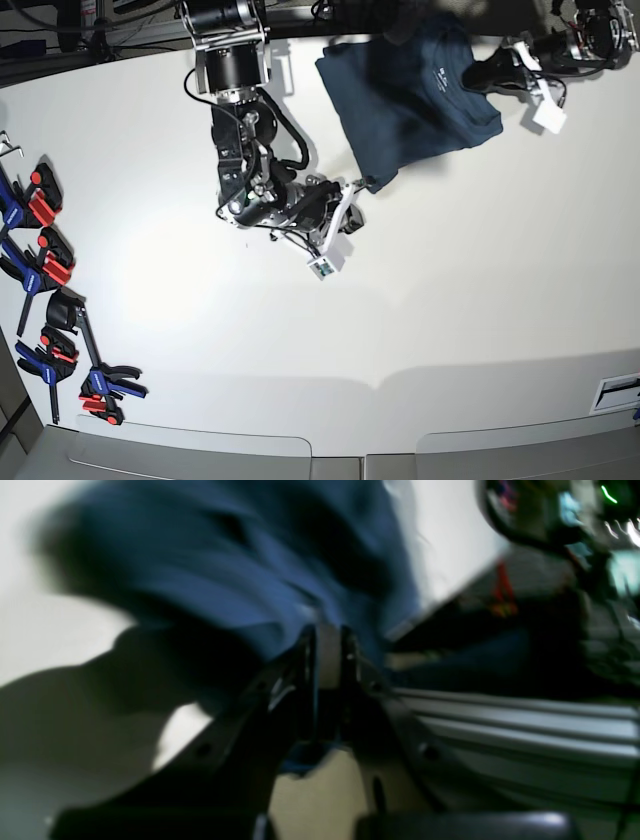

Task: Fold the T-shirt properly
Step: 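Grasp the bundle corner with the left gripper and fold it toward the right gripper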

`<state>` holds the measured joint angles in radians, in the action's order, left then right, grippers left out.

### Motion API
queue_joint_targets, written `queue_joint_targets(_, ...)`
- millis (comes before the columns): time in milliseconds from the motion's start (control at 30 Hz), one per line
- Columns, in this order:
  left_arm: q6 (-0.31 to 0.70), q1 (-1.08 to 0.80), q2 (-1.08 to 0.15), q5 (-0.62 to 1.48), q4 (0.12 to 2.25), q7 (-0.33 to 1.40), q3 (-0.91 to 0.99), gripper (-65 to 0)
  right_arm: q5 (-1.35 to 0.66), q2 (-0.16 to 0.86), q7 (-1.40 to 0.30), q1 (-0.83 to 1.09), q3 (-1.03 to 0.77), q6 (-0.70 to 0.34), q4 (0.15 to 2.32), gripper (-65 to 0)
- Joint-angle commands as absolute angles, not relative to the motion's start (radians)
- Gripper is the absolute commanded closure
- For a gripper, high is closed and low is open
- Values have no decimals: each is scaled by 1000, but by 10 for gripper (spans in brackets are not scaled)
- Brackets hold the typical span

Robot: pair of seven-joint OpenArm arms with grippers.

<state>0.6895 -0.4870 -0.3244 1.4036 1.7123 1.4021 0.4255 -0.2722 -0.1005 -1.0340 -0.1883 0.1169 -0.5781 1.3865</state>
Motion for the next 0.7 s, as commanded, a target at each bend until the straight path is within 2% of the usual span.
queue_joint_targets(0, 698, -485, -336, 1451, 1729, 1396, 409, 0, -312, -108, -1014, -216, 119, -601, 1401, 0)
queue_joint_targets(133, 698, -484, -336, 1402, 1729, 1396, 303, 0, -378, -108, -1028, -216, 119, -652, 1401, 0)
queue_joint_targets(267, 698, -482, -336, 1208, 1729, 1396, 212, 0, -397, -108, -1037, -215, 119, -655, 1401, 0)
queue_joint_targets(500, 698, -477, -337, 675, 1729, 1117, 169, 0, -397, -108, -1048, -215, 119, -655, 1401, 0)
queue_joint_targets(667, 697, -448, -371, 518, 1729, 968, 169, 0, -397, -108, -1048, -215, 119, -655, 1401, 0)
